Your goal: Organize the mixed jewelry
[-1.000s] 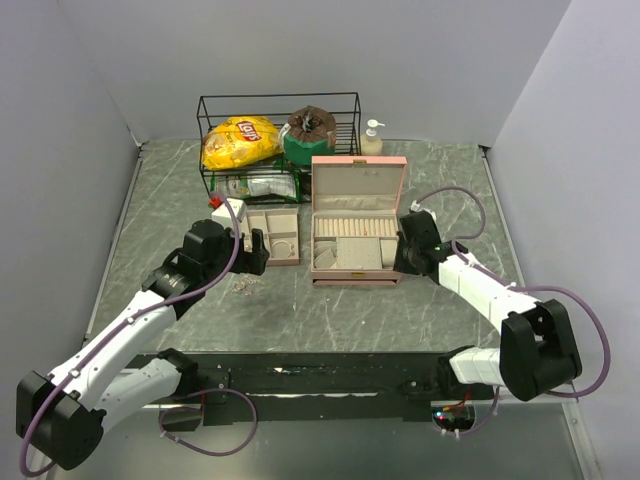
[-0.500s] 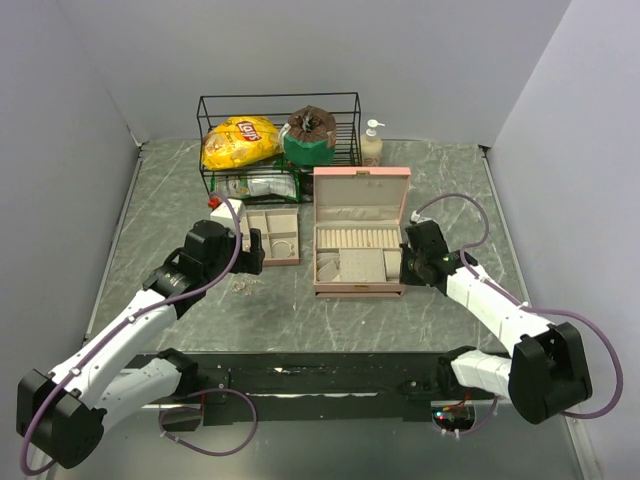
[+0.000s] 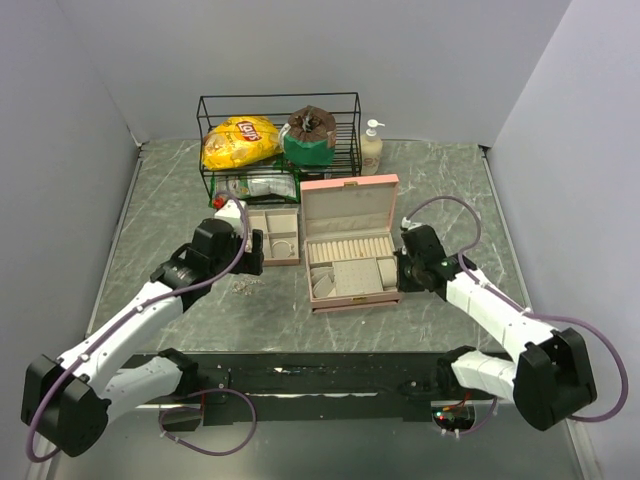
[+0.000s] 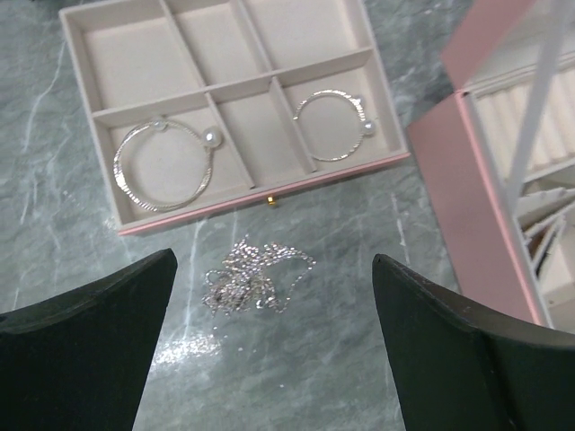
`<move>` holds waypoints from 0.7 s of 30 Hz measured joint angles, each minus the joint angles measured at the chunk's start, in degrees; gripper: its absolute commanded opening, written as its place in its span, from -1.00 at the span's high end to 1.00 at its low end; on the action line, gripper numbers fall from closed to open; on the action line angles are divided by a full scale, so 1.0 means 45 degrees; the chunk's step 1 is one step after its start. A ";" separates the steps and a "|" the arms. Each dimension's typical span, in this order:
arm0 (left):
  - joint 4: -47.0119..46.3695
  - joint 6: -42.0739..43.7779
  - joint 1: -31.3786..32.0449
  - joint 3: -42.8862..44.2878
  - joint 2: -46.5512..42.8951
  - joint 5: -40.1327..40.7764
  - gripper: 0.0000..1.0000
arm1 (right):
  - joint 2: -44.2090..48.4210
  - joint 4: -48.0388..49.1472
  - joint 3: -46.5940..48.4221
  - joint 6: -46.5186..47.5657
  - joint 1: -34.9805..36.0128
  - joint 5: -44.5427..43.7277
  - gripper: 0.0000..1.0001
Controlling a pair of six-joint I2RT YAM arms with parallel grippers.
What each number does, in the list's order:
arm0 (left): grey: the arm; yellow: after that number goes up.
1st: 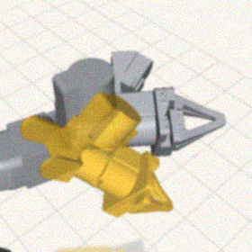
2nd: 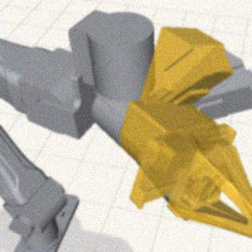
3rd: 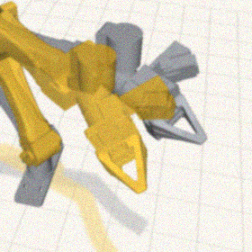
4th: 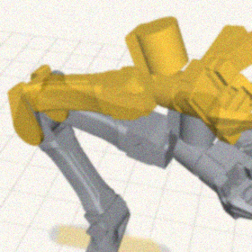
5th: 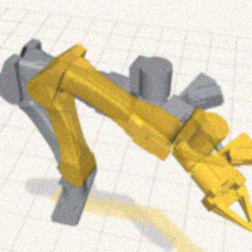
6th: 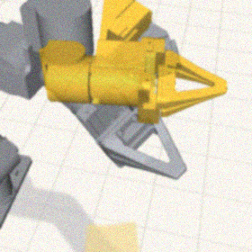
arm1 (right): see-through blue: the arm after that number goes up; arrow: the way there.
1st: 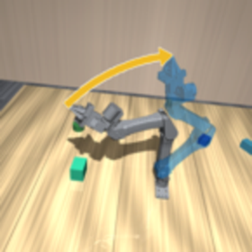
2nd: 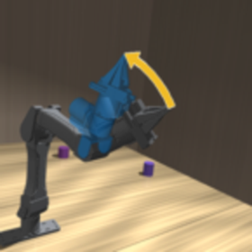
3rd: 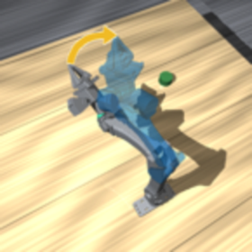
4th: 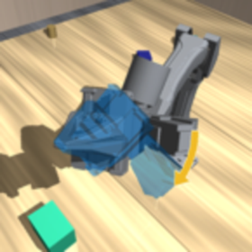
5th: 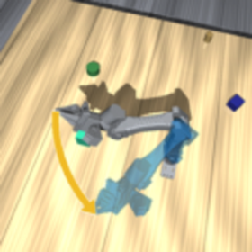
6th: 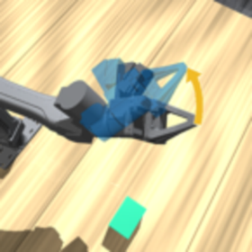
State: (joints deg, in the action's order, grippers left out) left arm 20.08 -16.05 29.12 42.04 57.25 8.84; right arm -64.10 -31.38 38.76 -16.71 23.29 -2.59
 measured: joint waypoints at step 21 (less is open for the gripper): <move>0.0646 -0.4303 -0.0214 -0.0627 0.2511 0.0918 -0.98 | 0.1564 -0.1059 0.1273 -0.0767 0.0189 0.0947 -0.43</move>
State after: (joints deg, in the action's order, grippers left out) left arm 22.98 -35.42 28.16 39.22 68.55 12.97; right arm -57.06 -36.14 44.49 -20.16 24.14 1.67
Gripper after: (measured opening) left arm 0.974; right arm 0.704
